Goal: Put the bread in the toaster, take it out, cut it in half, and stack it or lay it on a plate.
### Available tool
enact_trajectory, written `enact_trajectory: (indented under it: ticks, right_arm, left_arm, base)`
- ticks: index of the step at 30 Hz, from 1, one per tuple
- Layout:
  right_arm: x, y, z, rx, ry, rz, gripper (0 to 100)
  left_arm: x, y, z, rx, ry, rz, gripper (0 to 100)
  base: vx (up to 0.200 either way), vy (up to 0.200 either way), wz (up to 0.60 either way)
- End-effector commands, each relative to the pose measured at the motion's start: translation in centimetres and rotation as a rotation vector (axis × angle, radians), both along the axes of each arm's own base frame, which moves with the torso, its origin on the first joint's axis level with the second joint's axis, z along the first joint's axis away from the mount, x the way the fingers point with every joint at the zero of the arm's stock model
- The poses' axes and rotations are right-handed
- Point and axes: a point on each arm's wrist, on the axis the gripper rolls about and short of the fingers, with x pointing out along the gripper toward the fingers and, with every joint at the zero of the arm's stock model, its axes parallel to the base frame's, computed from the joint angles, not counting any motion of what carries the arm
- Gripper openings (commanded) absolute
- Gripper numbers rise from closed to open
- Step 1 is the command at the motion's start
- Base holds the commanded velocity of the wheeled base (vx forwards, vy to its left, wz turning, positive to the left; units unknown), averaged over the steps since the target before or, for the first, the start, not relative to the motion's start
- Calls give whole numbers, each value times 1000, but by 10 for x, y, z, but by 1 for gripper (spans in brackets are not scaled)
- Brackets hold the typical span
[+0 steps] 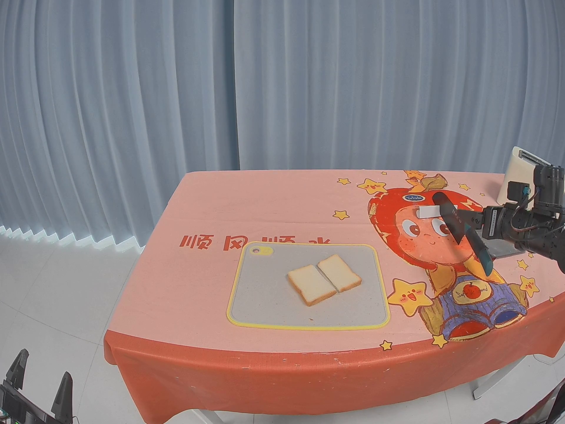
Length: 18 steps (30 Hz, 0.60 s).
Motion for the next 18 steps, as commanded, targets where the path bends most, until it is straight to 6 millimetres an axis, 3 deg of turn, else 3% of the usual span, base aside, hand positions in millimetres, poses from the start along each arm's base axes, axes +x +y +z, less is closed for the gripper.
enact_trajectory:
  ticks: [1,2,6,13,15,18]
  right_arm:
    - [-41,22,29,4,-113,96,100]
    - [-58,33,36,6,-146,145,100]
    - [-79,46,39,14,-165,222,100]
    - [-87,53,37,10,-165,267,100]
    - [-97,67,30,14,-148,349,100]
    - [-100,69,29,15,-148,366,100]
  left_arm:
    - [1,0,-5,0,7,0,100]
    - [1,0,-5,0,7,0,100]
    - [1,0,-5,0,7,0,100]
    - [1,0,-5,0,7,0,100]
    - [1,0,-5,0,7,0,100]
    - [1,0,-5,0,7,0,100]
  base:
    - [0,0,0]
    - [0,0,0]
    - [0,0,0]
    - [0,0,0]
    - [0,0,0]
    - [0,0,0]
